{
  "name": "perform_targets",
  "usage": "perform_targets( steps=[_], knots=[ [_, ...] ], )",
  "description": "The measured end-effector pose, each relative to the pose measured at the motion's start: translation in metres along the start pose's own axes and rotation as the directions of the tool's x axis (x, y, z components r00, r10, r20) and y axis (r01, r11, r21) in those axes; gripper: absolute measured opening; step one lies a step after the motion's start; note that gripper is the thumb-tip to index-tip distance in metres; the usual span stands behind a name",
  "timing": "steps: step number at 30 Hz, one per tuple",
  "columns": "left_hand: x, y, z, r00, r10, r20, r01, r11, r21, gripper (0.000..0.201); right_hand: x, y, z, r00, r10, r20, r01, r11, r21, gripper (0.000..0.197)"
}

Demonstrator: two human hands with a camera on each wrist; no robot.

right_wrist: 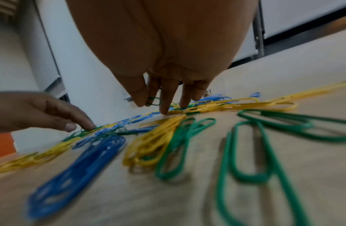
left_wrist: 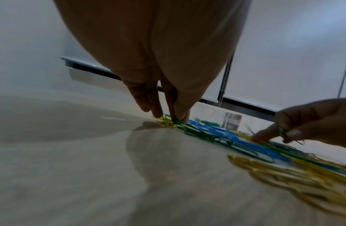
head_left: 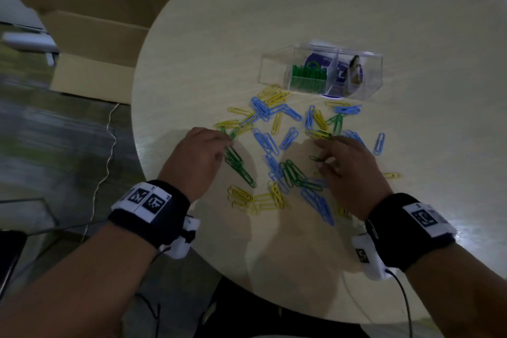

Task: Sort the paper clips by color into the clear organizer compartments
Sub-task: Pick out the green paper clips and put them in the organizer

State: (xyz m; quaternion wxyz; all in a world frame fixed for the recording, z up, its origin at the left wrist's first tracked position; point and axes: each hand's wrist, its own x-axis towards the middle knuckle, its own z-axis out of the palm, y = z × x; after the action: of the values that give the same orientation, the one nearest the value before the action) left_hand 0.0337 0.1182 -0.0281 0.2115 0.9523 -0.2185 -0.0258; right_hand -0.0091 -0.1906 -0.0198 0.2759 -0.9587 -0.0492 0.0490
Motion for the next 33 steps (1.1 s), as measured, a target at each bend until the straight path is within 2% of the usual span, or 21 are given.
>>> perform_targets(
  steps=[2,3,5,7,9,11,14,17,23,26,28,29,31,33],
  knots=[
    [0.003,0.000,-0.005,0.995,-0.089,-0.039,0.087,0.995,-0.057,0.029,-0.002,-0.002,-0.003,0.997,0.017,-0.073,-0.016,1.000,0.020,0.016],
    [0.005,0.001,-0.008,0.994,-0.093,-0.065,0.089,0.994,-0.061,0.028,-0.003,-0.004,-0.004,0.995,0.027,-0.099,-0.024,0.999,0.027,0.010],
    [0.008,0.006,-0.014,0.998,0.011,-0.066,-0.011,1.000,0.003,0.027,-0.005,-0.013,-0.007,0.994,0.075,-0.076,-0.071,0.996,0.052,0.005],
    [0.008,0.010,-0.016,0.986,0.162,0.030,-0.164,0.983,0.076,0.028,-0.004,-0.020,-0.002,0.995,0.101,-0.005,-0.101,0.995,0.026,0.010],
    [0.004,0.014,-0.014,0.964,0.227,0.140,-0.247,0.957,0.150,0.030,-0.001,-0.026,0.003,0.994,0.070,0.080,-0.065,0.996,-0.060,0.019],
    [-0.002,0.015,-0.011,0.955,0.230,0.188,-0.268,0.940,0.211,0.029,0.003,-0.030,0.008,0.985,0.032,0.171,-0.004,0.987,-0.159,0.028],
    [-0.005,0.016,-0.011,0.954,0.229,0.195,-0.273,0.930,0.247,0.019,0.007,-0.034,0.012,0.973,0.033,0.230,0.016,0.977,-0.211,0.022],
    [-0.003,0.019,-0.010,0.952,0.213,0.221,-0.272,0.920,0.281,0.013,0.011,-0.041,0.012,0.967,0.062,0.247,-0.009,0.978,-0.208,0.016],
    [0.004,0.032,-0.014,0.934,0.218,0.282,-0.299,0.910,0.287,0.008,0.020,-0.049,0.012,0.950,0.157,0.269,-0.105,0.974,-0.199,0.017],
    [0.006,0.035,-0.016,0.961,0.161,0.223,-0.201,0.964,0.174,0.009,0.022,-0.050,0.011,0.948,0.202,0.247,-0.185,0.978,-0.093,0.012],
    [0.010,0.040,-0.023,0.991,0.039,0.128,-0.033,0.999,-0.043,0.012,0.023,-0.047,0.006,0.944,0.256,0.208,-0.271,0.962,0.044,0.009],
    [0.013,0.043,-0.027,0.994,-0.061,0.088,0.077,0.979,-0.191,0.009,0.024,-0.044,0.002,0.939,0.289,0.185,-0.315,0.940,0.131,0.010],
    [0.026,0.051,-0.033,0.964,-0.260,0.046,0.250,0.842,-0.479,0.008,0.027,-0.039,-0.008,0.928,0.349,0.131,-0.372,0.888,0.269,0.013],
    [0.045,0.061,-0.037,0.922,-0.384,0.046,0.318,0.685,-0.655,0.009,0.032,-0.033,-0.022,0.920,0.387,0.057,-0.382,0.855,0.352,0.013]
  ],
)
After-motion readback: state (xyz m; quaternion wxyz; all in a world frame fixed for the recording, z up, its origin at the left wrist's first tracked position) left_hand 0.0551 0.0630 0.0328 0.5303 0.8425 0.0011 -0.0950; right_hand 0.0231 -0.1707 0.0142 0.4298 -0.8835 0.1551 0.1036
